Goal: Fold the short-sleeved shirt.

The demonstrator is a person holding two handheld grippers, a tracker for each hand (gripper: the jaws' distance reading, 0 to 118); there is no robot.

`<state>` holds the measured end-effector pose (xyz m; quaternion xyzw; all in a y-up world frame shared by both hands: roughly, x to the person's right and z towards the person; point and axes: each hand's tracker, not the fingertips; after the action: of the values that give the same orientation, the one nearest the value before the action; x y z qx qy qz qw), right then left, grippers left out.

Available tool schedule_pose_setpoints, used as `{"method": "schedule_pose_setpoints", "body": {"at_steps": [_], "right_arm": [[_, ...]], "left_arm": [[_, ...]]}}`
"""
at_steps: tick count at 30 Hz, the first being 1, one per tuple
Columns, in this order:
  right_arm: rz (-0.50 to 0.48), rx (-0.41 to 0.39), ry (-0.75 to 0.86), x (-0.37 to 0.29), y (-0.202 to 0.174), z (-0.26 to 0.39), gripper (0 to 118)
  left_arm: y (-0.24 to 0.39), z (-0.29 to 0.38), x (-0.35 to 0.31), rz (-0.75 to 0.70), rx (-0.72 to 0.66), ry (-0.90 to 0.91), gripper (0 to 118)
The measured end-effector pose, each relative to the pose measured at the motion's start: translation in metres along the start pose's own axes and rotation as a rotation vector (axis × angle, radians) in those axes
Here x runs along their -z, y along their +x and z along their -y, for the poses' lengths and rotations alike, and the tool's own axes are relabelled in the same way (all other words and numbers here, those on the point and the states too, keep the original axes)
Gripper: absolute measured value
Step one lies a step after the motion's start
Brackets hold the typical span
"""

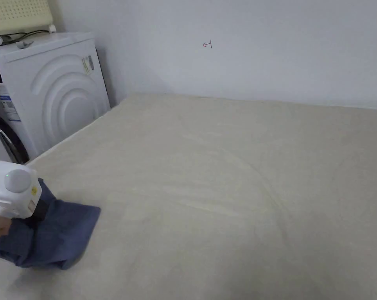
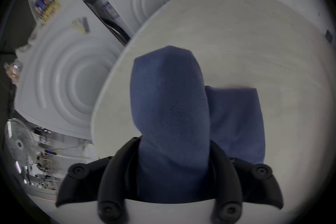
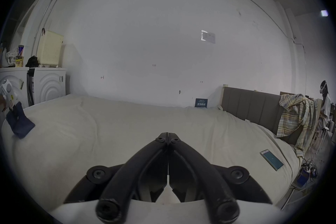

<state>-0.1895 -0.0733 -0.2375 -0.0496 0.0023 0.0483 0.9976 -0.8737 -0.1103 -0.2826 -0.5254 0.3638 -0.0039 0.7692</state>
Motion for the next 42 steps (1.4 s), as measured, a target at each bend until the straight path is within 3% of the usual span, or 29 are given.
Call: {"method": "schedule_pose_setpoints", "body": {"at_steps": [2,3,11,13,15,17,18,19,24,30,37,42], "right_arm": [[-0.004,-0.019,-0.013,0.0,0.0,0.003,0],[-0.016,-0.023,-0.018,0.0,0.0,0.003,0],[-0.037,-0.018,-0.009,0.0,0.003,0.003,0],[-0.044,-0.017,-0.013,-0.002,0.01,0.005,0],[-0.046,-0.013,-0.02,-0.004,0.016,0.006,0],[-0.054,-0.006,-0.03,-0.008,0.022,0.005,0],[-0.061,-0.007,-0.03,-0.011,0.026,0.005,0],[-0.068,-0.013,-0.031,-0.012,0.03,0.005,0],[-0.099,-0.048,-0.006,-0.025,0.051,0.002,0],[-0.101,-0.01,-0.008,-0.036,0.084,-0.002,0],[-0.103,0.037,-0.004,-0.041,0.114,-0.01,0],[-0.124,0.04,0.016,-0.042,0.121,-0.018,0]], "left_arm": [[-0.001,0.002,-0.003,0.012,-0.007,-0.003,102],[-0.001,0.008,-0.015,0.044,-0.055,0.0,115],[-0.017,0.017,-0.038,0.2,-0.127,0.108,118],[-0.015,0.021,-0.053,0.33,-0.153,0.146,111],[0.0,0.037,-0.083,0.474,-0.162,0.207,74],[0.018,0.049,-0.104,0.556,-0.149,0.237,25],[0.03,0.056,-0.116,0.578,-0.13,0.255,11],[0.044,0.066,-0.132,0.589,-0.122,0.256,6],[0.091,0.107,-0.186,0.81,-0.165,0.376,0],[0.16,0.165,-0.26,0.823,-0.097,0.486,0],[0.231,0.221,-0.351,0.666,-0.004,0.686,0],[0.266,0.246,-0.38,0.547,-0.071,0.78,0]]}}
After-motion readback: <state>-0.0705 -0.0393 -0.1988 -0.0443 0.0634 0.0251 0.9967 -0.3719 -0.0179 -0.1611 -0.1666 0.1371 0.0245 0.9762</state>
